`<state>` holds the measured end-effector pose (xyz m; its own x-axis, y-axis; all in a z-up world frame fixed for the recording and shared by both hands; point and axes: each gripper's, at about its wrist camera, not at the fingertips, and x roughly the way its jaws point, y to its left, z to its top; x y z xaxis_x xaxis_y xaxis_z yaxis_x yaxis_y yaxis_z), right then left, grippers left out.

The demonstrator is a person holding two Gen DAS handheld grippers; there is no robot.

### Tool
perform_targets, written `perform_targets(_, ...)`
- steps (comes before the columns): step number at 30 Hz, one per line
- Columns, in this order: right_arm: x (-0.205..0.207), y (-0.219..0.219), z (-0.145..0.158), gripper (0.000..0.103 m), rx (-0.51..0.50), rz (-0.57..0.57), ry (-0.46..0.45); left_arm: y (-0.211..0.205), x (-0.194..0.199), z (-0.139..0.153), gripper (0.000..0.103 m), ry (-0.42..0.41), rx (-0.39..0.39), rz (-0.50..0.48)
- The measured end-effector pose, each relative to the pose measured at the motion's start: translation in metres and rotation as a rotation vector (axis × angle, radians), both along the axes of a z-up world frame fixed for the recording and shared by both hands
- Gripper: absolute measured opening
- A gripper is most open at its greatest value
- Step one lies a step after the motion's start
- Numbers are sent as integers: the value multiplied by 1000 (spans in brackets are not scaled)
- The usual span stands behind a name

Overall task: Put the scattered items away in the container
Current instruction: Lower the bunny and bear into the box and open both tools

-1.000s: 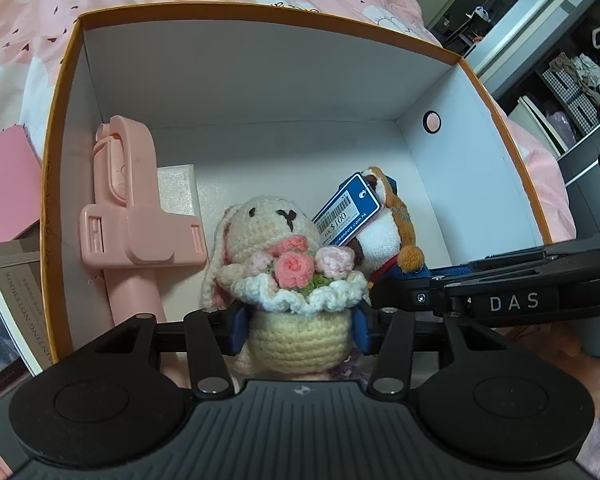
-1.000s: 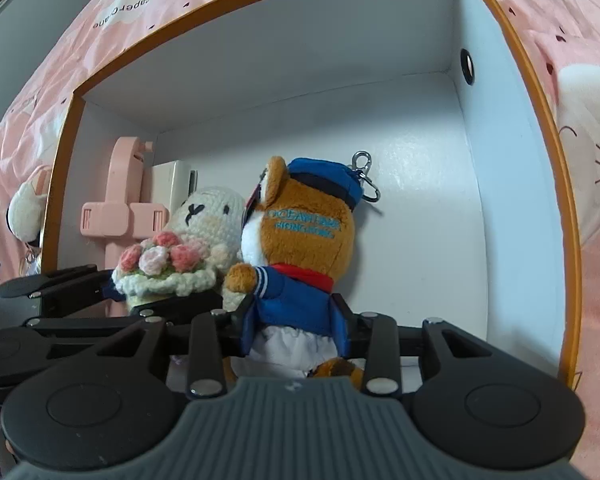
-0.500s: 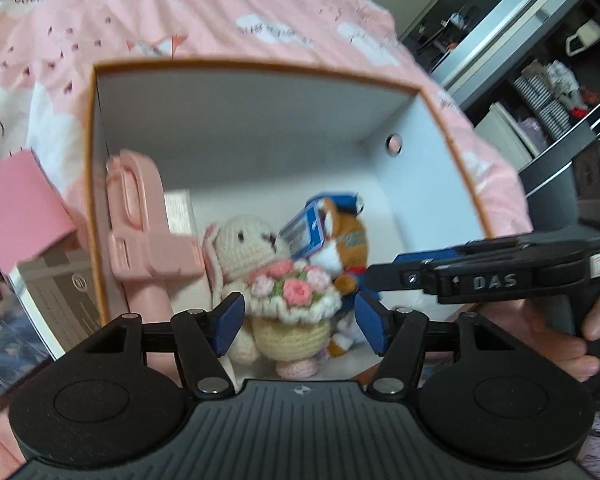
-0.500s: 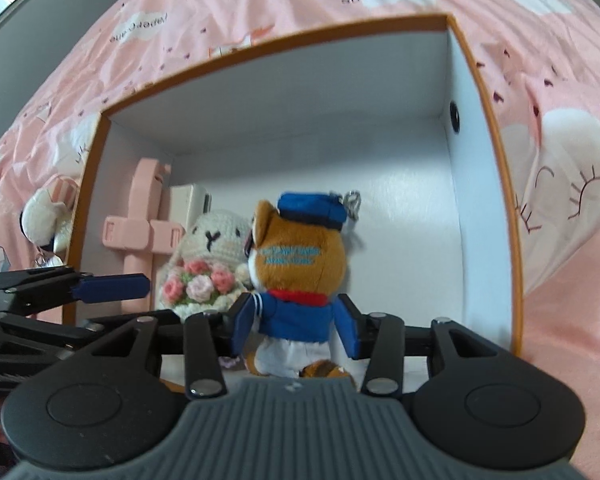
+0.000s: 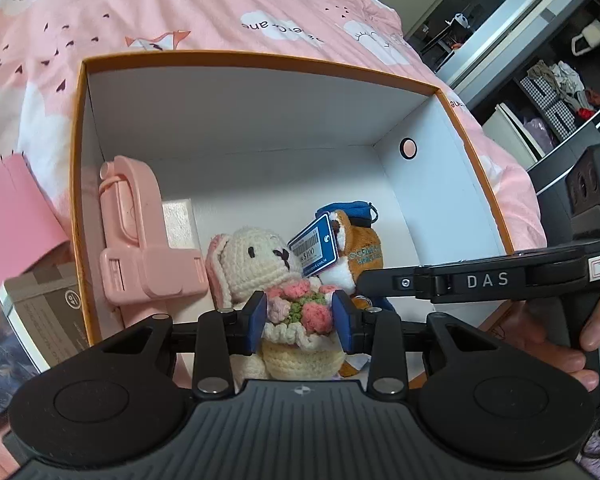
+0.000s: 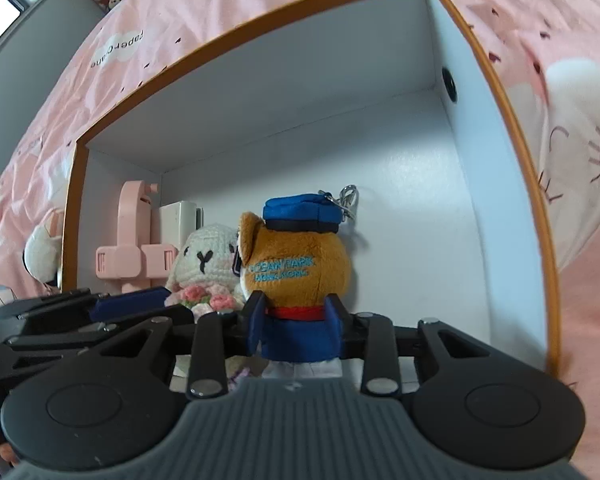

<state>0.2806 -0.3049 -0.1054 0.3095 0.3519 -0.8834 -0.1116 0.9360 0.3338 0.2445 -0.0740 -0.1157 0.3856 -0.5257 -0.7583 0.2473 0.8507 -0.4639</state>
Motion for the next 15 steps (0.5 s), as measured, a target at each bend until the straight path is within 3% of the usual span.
perform_targets(15,0,8,-4,36,-44,26,-33,-11,-5,1,47,-39,46,-17)
